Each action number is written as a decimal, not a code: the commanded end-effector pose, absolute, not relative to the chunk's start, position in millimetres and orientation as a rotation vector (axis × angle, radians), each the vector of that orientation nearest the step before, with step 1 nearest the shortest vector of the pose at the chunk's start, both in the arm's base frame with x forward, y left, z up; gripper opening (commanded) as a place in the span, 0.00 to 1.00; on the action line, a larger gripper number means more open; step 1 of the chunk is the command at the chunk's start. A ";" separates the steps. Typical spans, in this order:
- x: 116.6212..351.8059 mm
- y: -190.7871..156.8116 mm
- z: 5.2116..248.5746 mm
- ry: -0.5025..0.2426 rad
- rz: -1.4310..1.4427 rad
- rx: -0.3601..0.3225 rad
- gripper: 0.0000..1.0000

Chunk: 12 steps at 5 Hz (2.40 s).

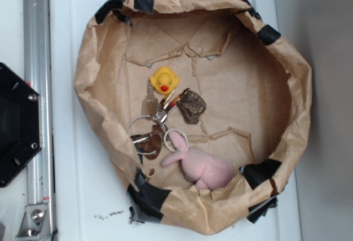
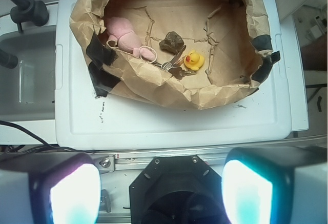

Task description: Grab the rock.

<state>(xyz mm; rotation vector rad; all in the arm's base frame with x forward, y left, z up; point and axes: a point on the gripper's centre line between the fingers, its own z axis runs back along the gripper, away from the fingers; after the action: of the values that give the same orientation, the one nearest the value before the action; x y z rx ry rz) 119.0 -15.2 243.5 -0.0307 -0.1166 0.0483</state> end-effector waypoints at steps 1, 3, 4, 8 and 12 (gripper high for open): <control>119.0 -15.2 243.5 -0.117 0.048 -0.031 1.00; 213.8 19.8 143.8 -0.175 0.396 0.037 1.00; 261.2 29.6 122.1 -0.198 0.654 -0.059 1.00; 276.7 0.0 11.1 0.041 0.642 -0.100 1.00; 268.2 -29.4 23.5 0.082 0.627 -0.126 0.00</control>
<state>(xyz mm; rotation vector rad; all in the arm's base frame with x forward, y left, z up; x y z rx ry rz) 271.0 -20.3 17.3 -0.1111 0.1037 0.6678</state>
